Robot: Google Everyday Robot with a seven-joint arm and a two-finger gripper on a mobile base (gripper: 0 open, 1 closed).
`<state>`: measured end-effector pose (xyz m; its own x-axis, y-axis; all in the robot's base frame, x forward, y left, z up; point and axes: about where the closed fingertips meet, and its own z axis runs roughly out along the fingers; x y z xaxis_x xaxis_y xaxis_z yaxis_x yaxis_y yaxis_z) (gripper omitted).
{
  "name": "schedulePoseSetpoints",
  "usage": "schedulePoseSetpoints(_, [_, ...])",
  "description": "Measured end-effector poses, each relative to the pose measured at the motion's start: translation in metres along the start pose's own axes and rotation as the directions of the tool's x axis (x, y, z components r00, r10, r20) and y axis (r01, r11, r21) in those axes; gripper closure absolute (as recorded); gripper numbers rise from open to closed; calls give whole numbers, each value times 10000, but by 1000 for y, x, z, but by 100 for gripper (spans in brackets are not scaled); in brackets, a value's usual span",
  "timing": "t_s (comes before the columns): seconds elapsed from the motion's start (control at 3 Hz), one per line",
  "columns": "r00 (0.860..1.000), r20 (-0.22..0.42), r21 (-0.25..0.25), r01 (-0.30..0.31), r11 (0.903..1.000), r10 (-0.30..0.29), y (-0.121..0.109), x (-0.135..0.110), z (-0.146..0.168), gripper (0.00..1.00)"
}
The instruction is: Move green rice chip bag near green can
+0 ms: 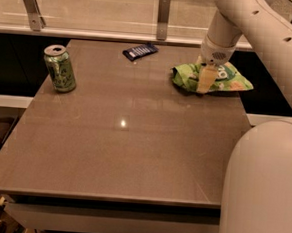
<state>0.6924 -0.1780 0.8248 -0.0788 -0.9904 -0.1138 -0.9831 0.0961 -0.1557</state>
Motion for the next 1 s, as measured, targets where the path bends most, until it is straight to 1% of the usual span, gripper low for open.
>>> schedulePoseSetpoints(0.33, [10000, 0, -1, 0, 10000, 0, 0, 0, -1, 89])
schedulePoseSetpoints(0.67, [10000, 0, -1, 0, 10000, 0, 0, 0, -2, 100])
schedulePoseSetpoints(1.0, [10000, 56, 9, 51, 10000, -51, -1, -3, -2, 100])
